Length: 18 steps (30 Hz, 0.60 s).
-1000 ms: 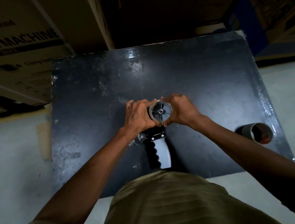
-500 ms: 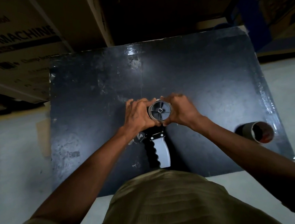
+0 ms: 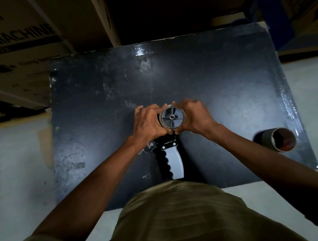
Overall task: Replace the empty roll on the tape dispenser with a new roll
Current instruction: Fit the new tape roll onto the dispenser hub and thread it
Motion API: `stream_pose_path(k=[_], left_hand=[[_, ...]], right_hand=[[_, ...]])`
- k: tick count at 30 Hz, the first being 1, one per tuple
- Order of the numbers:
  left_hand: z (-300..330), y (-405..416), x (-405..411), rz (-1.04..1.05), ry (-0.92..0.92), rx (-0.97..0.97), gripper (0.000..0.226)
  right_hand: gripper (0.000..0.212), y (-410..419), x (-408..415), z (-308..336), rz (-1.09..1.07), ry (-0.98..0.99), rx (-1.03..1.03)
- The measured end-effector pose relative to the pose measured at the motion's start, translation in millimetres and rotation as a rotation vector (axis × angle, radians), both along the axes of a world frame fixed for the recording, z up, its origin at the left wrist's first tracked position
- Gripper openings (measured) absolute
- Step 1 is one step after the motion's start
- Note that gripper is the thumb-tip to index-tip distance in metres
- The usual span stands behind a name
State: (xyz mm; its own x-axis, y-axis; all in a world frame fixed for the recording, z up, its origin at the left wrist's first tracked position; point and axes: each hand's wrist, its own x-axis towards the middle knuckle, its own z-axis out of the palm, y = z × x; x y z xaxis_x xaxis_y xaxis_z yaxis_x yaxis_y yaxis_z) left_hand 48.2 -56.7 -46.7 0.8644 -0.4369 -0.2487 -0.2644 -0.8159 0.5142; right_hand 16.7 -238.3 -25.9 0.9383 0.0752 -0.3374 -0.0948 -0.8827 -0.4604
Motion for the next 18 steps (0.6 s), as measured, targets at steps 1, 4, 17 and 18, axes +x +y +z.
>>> stream_pose_path(k=[1,4,17,18], left_hand=[[0.3,-0.2,-0.4,0.004,0.004,-0.006,0.099],[0.4,-0.7,-1.7,0.015,0.008,-0.018,0.1],[-5.3,-2.0,-4.2,-0.019,-0.055,0.032,0.1],[-4.7,-2.0,-4.1,-0.022,-0.06,0.039,0.1]], right_hand=[[0.102,0.0,0.0,-0.8,-0.003,0.001,0.001],[0.098,-0.5,-0.2,-2.8,-0.015,-0.001,0.005],[0.096,-5.0,-1.2,-1.0,-0.004,0.002,0.012],[0.098,-5.2,-1.4,1.1,-0.002,0.001,0.014]])
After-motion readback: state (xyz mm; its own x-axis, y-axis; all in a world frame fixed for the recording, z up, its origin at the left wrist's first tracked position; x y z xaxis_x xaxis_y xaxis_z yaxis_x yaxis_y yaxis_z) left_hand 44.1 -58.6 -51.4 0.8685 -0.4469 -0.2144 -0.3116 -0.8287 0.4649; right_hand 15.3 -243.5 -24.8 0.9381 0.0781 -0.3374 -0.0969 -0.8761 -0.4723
